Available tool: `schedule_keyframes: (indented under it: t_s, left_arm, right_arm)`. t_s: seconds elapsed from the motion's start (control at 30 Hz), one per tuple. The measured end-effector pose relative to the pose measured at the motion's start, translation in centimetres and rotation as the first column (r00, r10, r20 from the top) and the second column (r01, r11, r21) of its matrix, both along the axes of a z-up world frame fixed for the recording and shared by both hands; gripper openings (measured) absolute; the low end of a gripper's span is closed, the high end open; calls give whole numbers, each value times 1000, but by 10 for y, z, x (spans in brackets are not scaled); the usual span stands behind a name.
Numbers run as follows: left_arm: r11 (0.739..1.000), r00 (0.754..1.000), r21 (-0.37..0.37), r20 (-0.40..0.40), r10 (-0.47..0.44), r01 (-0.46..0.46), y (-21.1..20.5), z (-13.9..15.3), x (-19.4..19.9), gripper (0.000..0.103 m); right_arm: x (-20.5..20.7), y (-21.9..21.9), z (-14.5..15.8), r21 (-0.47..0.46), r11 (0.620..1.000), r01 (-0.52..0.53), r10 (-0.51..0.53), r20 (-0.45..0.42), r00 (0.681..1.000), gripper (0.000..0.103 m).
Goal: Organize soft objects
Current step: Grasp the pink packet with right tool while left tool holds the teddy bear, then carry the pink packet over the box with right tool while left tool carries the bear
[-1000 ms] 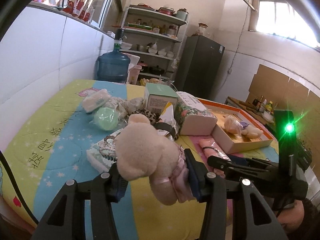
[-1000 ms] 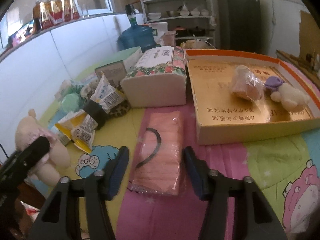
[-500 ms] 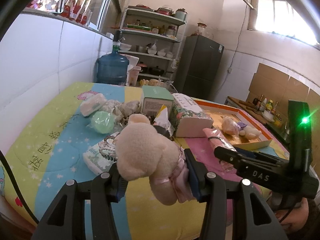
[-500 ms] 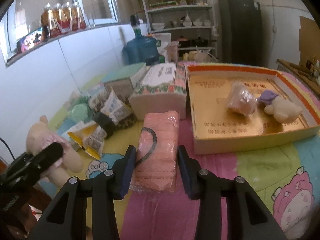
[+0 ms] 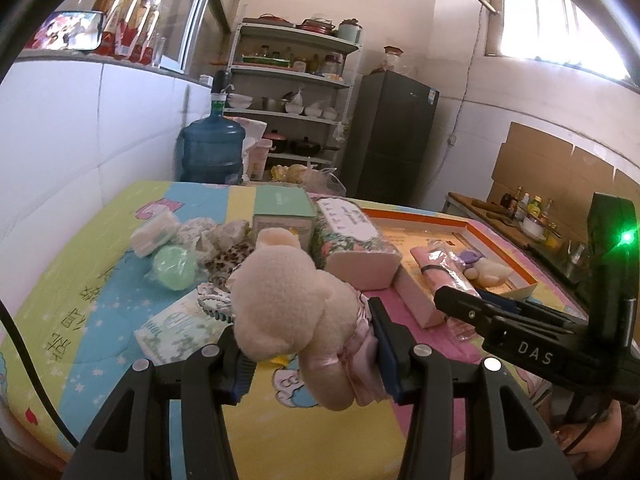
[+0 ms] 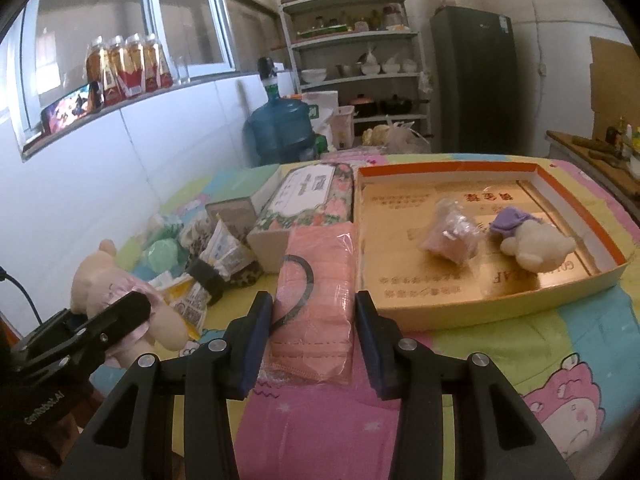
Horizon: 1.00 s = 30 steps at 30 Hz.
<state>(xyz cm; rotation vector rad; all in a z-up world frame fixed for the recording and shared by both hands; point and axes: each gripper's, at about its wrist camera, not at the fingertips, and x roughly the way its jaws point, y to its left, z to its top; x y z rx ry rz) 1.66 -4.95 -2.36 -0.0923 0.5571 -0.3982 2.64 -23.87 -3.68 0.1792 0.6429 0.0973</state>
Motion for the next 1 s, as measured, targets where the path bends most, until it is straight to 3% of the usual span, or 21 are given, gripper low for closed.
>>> schedule_keyframes:
  t_s: [1.0]
  left_arm:
    - [988, 985, 13, 77, -155, 155, -122, 30, 26, 51]
  right_arm:
    - [-13, -111, 26, 10, 976, 217, -217, 101, 971, 43]
